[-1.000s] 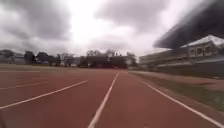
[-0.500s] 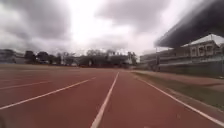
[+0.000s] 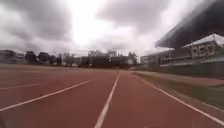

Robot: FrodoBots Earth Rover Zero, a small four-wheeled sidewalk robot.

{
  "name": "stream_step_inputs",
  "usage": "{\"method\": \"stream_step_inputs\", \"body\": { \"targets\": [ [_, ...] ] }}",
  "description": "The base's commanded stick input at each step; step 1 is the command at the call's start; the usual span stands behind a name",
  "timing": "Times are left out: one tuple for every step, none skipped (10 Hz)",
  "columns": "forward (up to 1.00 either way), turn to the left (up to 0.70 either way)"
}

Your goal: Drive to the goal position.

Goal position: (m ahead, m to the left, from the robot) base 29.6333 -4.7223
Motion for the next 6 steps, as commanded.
{"method": "stream_step_inputs", "body": {
  "targets": [
    [0.70,0.00],
    [0.70,-0.14],
    [0.70,-0.32],
    [0.70,-0.35],
    [0.70,-0.35],
    [0.70,-0.35]
  ]
}}
